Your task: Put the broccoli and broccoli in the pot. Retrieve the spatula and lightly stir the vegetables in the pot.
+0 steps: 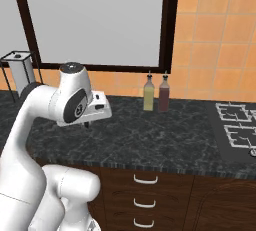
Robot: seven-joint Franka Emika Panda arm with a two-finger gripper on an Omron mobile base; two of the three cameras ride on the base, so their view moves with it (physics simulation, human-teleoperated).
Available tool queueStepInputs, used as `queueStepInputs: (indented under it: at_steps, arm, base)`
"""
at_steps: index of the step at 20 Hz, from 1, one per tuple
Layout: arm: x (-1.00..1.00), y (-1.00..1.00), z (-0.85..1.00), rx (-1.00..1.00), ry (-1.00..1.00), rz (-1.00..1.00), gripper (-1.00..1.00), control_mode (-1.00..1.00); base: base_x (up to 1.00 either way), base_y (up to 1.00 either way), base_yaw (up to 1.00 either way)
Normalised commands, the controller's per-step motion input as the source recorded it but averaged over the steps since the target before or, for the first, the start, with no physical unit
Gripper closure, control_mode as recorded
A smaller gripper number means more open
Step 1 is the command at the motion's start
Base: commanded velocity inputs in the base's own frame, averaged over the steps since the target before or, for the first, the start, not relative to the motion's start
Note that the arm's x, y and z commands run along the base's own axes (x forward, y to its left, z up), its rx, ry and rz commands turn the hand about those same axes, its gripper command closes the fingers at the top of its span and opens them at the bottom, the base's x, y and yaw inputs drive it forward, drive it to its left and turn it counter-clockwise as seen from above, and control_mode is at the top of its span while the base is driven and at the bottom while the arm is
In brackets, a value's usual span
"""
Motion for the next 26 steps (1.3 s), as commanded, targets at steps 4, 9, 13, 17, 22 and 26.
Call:
queueStepInputs:
  at_steps: [4, 9, 13, 17, 22, 26]
  arm:
    - [-0.69, 0.02, 0.93, 0.00, 0.00, 0.00, 1.00, -1.00]
    - [-0.64, 0.05, 0.98, 0.00, -0.02, 0.02, 1.00, -1.00]
    - [-0.45, 0.54, 0.40, -0.01, -0.06, 0.08, 1.00, -1.00]
    - [-0.12, 0.39, -0.07, -0.02, 0.00, 0.01, 1.00, -1.00]
    - [0.09, 0.23, -0.24, 0.00, 0.00, 0.02, 1.00, -1.00]
    - [0.06, 0.07, -0.08, 0.00, 0.01, 0.05, 1.00, -1.00]
  base:
    - [0.00, 0.00, 0.00]
    - [0.00, 0.00, 0.00]
    - [0.00, 0.00, 0.00]
    - [0.00, 0.00, 0.00]
    - [0.00, 0.00, 0.00]
    - [0.00, 0.00, 0.00]
